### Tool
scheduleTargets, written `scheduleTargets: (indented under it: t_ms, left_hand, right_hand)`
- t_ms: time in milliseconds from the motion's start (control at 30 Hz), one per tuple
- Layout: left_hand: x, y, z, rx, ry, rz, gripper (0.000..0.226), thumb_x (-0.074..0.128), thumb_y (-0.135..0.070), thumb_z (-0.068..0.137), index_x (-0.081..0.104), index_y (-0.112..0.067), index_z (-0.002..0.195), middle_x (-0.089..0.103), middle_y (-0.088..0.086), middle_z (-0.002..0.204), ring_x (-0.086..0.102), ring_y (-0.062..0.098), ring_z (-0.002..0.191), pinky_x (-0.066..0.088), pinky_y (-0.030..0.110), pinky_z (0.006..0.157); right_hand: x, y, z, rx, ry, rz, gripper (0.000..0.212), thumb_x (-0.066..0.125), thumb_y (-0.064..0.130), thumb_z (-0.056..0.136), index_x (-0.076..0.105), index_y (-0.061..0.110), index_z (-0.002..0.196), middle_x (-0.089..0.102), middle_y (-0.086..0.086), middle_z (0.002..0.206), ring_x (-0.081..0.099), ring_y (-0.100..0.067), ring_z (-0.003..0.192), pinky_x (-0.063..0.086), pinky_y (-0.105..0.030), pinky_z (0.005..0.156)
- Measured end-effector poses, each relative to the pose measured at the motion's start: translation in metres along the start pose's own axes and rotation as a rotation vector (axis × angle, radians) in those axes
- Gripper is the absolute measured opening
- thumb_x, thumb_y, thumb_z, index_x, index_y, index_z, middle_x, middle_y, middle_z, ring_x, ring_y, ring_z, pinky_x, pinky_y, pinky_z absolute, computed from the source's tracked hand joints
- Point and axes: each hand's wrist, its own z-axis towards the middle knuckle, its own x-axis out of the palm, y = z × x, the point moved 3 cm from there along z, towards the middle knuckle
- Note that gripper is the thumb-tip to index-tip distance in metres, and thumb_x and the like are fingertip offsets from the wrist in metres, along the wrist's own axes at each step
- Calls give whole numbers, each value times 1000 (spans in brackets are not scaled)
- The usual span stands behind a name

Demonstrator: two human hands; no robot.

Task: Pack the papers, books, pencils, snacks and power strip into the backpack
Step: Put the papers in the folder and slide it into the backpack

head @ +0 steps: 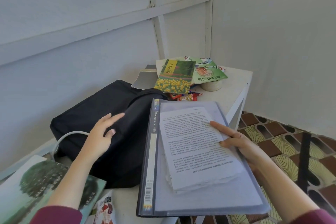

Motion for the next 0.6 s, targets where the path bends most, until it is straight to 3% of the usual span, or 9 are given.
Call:
scheduleTargets:
  t_ms: [67,133,200,300,400,500,600]
  left_hand:
    - [5,7,-4,37,-18,114,60,42,7,93,54,-45,119,31,5,149,41,19,124,29,29,103]
    - [6,8,-7,147,-111,366,52,45,4,92,58,-37,122,39,17,144,40,37,123,34,44,101]
    - [7,6,-10,203,-140,534,37,47,-18,90,60,-32,121,51,21,132,46,43,114,42,52,91]
    - [12,4,-14,200,-72,713,62,59,-57,72,57,-29,127,61,19,113,57,39,96,51,46,74]
    - [16,4,-16,112,-26,747,82,80,-49,62,47,-32,135,59,17,103,57,34,88,50,38,67]
    - [14,-5,-15,-14,14,687,76,69,-38,79,28,-42,142,49,6,94,52,26,87,41,31,62]
    - [15,-14,-12,-22,38,609,71,63,-25,83,28,-40,142,42,2,78,43,21,71,33,29,61]
  right_hand:
    - [-1,-1,0,4,12,-8,93,92,11,28,67,23,117,63,-11,123,65,-38,100,58,-37,64]
    - [-2,-1,0,12,26,-12,89,92,11,29,69,23,114,63,-11,123,65,-37,100,58,-37,65]
    - [-4,-1,-1,33,35,-9,88,92,10,31,69,23,114,62,-13,124,64,-38,101,58,-37,65]
    - [-7,-2,-2,62,50,-25,87,91,10,34,67,22,117,60,-14,127,62,-40,105,58,-38,67]
    - [-8,-2,-2,81,50,-35,87,91,9,36,66,22,119,59,-15,128,61,-41,107,58,-39,69]
    - [-7,-2,-3,90,53,-53,87,92,10,35,67,21,117,60,-15,127,62,-40,105,58,-39,68]
    - [-4,-1,-4,90,63,-64,86,92,9,33,68,20,115,60,-16,126,63,-39,104,58,-38,68]
